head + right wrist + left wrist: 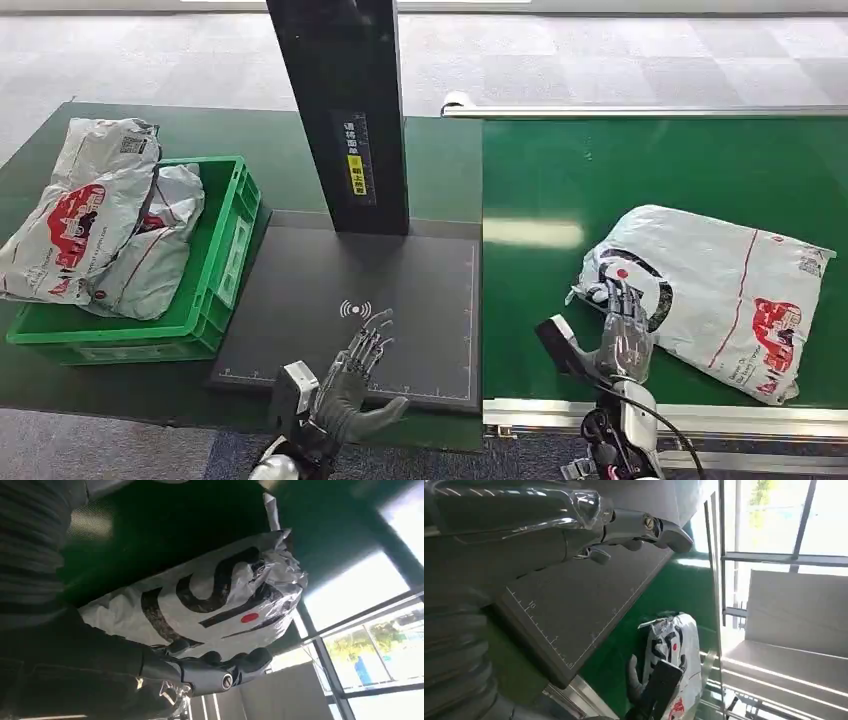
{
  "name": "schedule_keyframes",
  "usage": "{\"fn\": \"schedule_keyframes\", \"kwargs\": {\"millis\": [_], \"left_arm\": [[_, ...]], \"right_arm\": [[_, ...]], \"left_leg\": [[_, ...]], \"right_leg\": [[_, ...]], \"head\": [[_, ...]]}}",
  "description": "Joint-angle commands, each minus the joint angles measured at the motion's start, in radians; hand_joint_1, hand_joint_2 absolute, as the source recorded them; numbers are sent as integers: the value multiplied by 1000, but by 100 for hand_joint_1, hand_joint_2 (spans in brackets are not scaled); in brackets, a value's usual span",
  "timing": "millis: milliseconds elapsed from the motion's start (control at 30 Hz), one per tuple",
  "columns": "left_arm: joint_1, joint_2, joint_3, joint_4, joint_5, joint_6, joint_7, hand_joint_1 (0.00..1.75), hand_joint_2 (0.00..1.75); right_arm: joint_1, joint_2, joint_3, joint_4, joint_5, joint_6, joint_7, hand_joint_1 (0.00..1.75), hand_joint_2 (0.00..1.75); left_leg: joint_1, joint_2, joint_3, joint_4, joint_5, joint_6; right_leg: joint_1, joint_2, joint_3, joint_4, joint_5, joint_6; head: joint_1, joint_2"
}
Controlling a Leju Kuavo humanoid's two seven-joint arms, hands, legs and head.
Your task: Moved the parcel from conveyor to table for the left to box.
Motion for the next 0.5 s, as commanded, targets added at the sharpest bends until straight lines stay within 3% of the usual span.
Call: {"fn": "schedule_keyframes", "kwargs": {"millis": [33, 500], "left_arm": [[-12, 8, 11, 59, -4, -1, 4, 0, 175], [-11, 0, 28, 44, -2, -3, 13, 0, 175]], "right_arm": [[-1, -27, -11, 18, -14, 3, -6, 0, 175], [-13, -19, -2, 28, -3, 1, 5, 0, 175]], "left_leg": [[0, -1, 1, -1, 0, 0], [0, 0, 1, -1, 0, 0]], "right_leg": [[0, 0, 1, -1, 0, 0], [0, 1, 1, -1, 1, 0]], "head": [[0, 0], [0, 0]]}}
